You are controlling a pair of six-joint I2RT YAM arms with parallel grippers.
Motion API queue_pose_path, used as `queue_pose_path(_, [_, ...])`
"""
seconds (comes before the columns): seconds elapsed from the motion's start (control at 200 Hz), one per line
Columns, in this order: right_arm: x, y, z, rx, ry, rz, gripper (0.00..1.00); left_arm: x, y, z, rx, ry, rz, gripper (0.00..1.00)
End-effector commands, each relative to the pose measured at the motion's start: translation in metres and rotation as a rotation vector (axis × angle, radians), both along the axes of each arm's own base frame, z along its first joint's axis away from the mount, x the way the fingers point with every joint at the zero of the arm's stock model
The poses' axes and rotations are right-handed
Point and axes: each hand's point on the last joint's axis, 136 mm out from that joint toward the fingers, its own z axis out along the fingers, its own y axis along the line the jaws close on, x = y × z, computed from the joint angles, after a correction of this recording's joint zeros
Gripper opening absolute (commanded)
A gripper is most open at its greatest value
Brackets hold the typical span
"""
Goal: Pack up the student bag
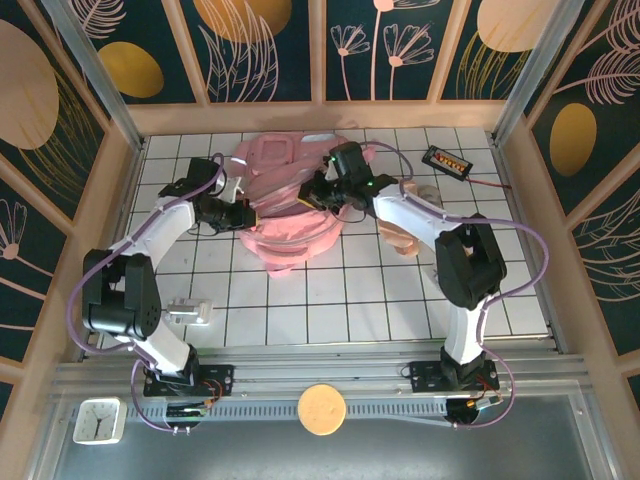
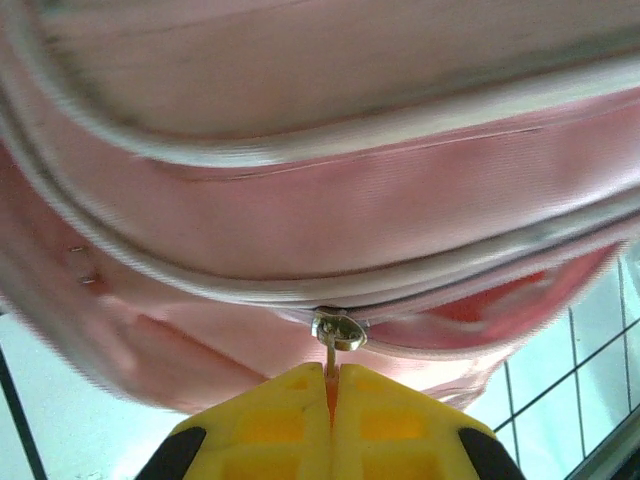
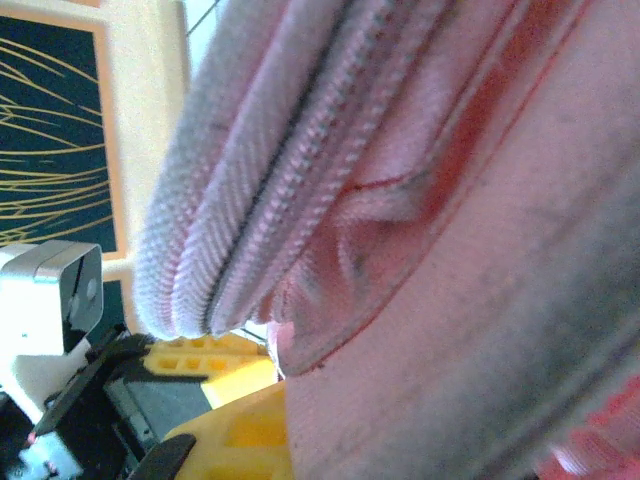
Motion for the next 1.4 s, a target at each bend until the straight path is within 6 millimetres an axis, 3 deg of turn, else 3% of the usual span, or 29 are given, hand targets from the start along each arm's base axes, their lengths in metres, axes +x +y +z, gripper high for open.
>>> queue_pose_path(0.0, [0.023,-0.047,0.024,-0.074,-0.120,-0.095,0.00,-0.001,0.044,-0.021,0.115,0.063,0.110,0.00])
queue_pose_path(0.14, [0.022,-0.074,0.021,-0.075,-0.094,-0.104,0.00,0.012,0.099,-0.036,0.305,0.055,0.242,0.00])
queue_pose_path(0.255, [0.019,-0.080,0.021,-0.066,-0.082,-0.076,0.00,0.036,0.125,-0.035,0.389,-0.016,0.304,0.00])
queue_pose_path(0.32, [0.018,-0.079,0.023,-0.042,-0.080,-0.058,0.00,0.053,0.130,-0.028,0.405,-0.083,0.322,0.00])
queue_pose_path(0.355, [0.019,-0.077,0.025,-0.031,-0.077,-0.051,0.00,0.063,0.132,-0.036,0.418,-0.096,0.329,0.00])
queue_pose_path(0.53, [0.024,-0.068,0.038,0.029,-0.076,-0.013,0.00,0.102,0.146,-0.032,0.466,-0.276,0.372,0.00])
queue_pose_path(0.61, [0.026,-0.065,0.049,0.059,-0.078,0.005,0.00,0.111,0.157,-0.030,0.510,-0.342,0.404,0.00])
queue_pose_path(0.766, [0.027,-0.053,0.075,0.155,-0.087,0.051,0.00,0.123,0.157,-0.025,0.505,-0.444,0.391,0.00])
queue_pose_path(0.946, [0.024,-0.045,0.088,0.183,-0.072,0.093,0.00,0.147,0.163,-0.013,0.524,-0.530,0.417,0.03])
queue_pose_path(1.016, [0.022,-0.045,0.091,0.180,-0.071,0.106,0.00,0.160,0.158,-0.011,0.494,-0.542,0.406,0.11])
queue_pose_path(1.056, [0.022,-0.045,0.093,0.180,-0.074,0.109,0.00,0.164,0.158,-0.009,0.485,-0.538,0.412,0.21])
queue_pose_path(1.161, [0.020,-0.044,0.096,0.192,-0.070,0.114,0.00,0.158,0.148,0.006,0.434,-0.572,0.391,0.59])
queue_pose_path(1.236, [0.021,-0.042,0.098,0.211,-0.074,0.115,0.00,0.140,0.143,0.029,0.402,-0.628,0.385,0.92])
queue_pose_path(1.251, [0.021,-0.041,0.099,0.215,-0.076,0.116,0.00,0.134,0.142,0.043,0.392,-0.663,0.386,0.97])
queue_pose_path(1.306, [0.022,-0.039,0.099,0.227,-0.077,0.112,0.00,0.115,0.135,0.077,0.350,-0.768,0.383,0.99])
queue_pose_path(1.396, [0.025,-0.036,0.098,0.252,-0.079,0.102,0.00,0.079,0.112,0.115,0.247,-0.901,0.310,0.99])
